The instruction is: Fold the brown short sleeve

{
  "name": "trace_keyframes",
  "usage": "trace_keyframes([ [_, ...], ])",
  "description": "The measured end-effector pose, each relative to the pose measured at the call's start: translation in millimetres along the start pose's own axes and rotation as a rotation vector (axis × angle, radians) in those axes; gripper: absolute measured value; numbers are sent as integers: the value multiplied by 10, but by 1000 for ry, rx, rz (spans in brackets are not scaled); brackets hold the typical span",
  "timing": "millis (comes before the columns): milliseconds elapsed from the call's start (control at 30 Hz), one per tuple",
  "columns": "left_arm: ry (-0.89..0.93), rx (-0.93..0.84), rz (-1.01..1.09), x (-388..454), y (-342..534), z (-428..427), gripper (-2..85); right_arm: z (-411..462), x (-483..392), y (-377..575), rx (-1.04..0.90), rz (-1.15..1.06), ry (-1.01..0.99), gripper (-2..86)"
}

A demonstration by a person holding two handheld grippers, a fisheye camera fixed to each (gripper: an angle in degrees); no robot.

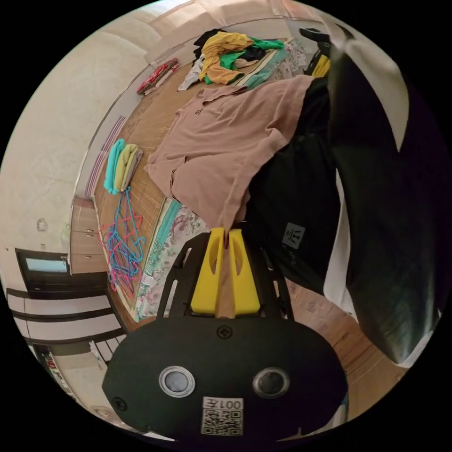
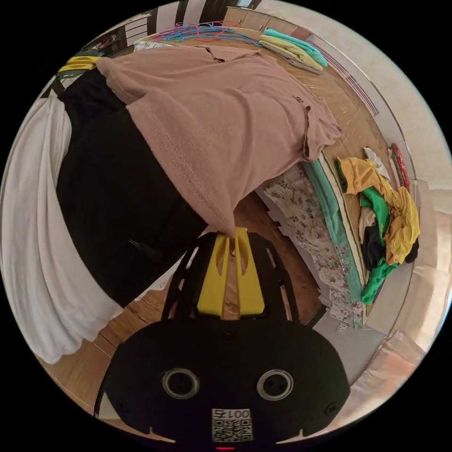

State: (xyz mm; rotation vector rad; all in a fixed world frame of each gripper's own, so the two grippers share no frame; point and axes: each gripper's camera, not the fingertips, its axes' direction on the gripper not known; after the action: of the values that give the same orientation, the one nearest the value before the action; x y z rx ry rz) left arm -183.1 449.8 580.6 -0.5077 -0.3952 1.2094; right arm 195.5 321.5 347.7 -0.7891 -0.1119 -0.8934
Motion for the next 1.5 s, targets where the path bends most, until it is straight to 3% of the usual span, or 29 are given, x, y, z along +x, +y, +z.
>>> trace_keyframes([
  [333,-1,63,-147,-932,-64,-446,-10,-609,747,438,227,252,60,22],
  [533,10,120,-172,-1478,-35,-849,-10,-966,1045,687,282,249,98,15],
  [900,97,162,-94,-2353,-357,-1017,-10,-1106,1577,654,317,142,-4,14],
  [1167,169,132,-190,-4130,-1621,-112,-10,-680,2949,-535,379,250,12,15],
  [1400,308,-176,-439,-5297,-2665,1717,-7,589,3959,-1884,128,436,-114,22],
  [1500,340,-187,-531,-5506,-2814,2083,1,891,4126,-2159,57,478,-129,35],
])
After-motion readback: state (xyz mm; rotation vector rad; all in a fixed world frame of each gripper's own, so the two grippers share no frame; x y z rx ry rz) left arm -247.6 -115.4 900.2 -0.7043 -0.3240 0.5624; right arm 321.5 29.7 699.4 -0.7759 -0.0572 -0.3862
